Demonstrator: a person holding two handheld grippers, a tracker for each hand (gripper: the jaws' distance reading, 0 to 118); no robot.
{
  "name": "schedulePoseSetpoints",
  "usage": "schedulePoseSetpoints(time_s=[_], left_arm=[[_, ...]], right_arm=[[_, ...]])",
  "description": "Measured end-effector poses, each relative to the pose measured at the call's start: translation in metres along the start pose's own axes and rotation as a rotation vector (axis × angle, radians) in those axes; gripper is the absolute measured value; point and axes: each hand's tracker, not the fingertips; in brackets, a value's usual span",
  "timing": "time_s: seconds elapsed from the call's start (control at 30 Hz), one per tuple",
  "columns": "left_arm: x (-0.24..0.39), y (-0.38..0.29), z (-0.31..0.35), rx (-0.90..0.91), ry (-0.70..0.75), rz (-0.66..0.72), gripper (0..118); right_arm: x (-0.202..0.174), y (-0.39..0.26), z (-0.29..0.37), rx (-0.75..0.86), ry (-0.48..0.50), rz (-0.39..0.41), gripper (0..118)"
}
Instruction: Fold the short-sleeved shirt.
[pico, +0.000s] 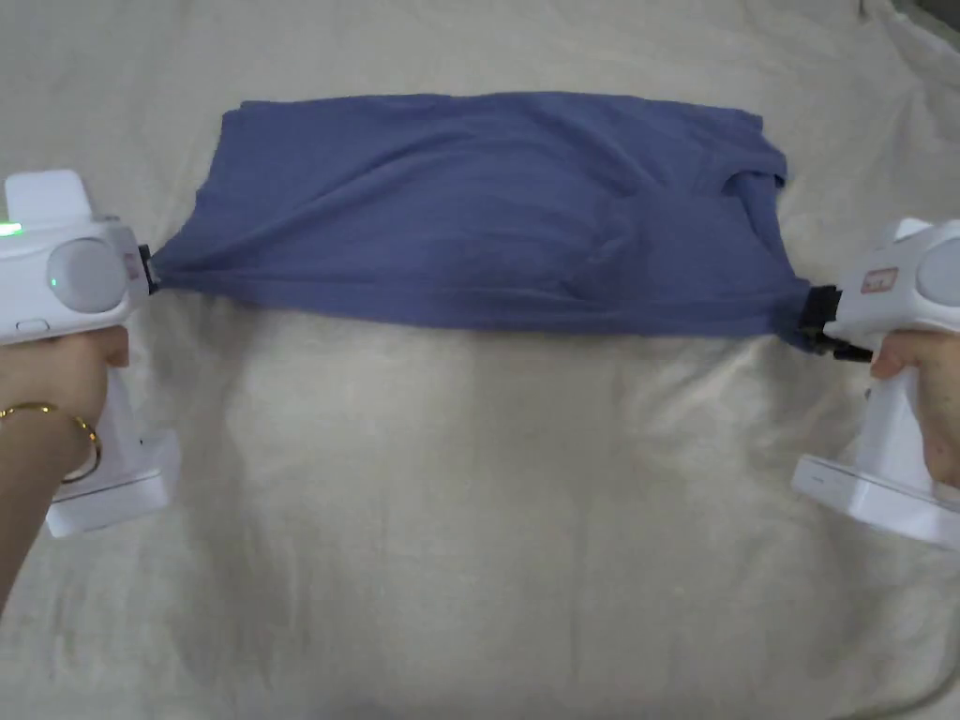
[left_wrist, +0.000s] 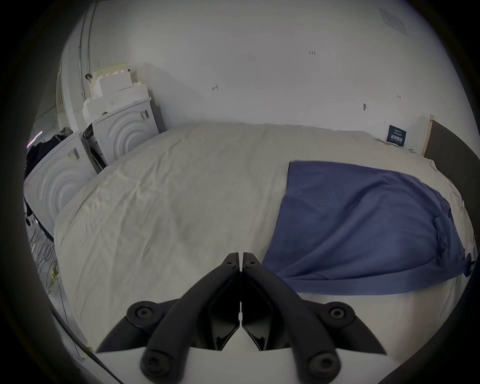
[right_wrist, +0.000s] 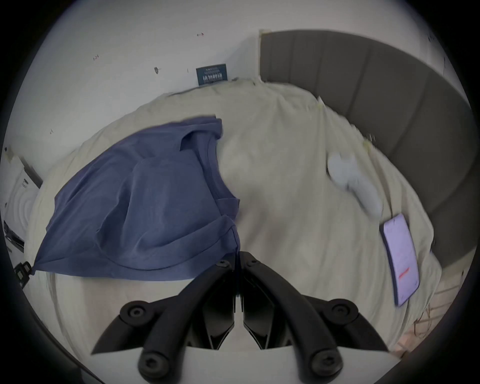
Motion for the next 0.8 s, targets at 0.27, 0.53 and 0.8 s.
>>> schedulePoseSetpoints(time_s=[0.27,0.53,0.8], left_arm=[[-0.062,-0.063,0.068,-0.017,-0.053,0.087,0],[-0.087,-0.125,0.138,0.023,-0.130,0.103,0],[-0.101,-0.181,0.173,0.024,-0.124,0.130,0]], right_arm=[[0.054,-0.066,0.074,0.020,0.063,-0.056,1],[0.074,-0.105,0.125,0.059,0.042,0.046,1],[0.089,-0.146,0.133,0.041,0.024,0.079,1]])
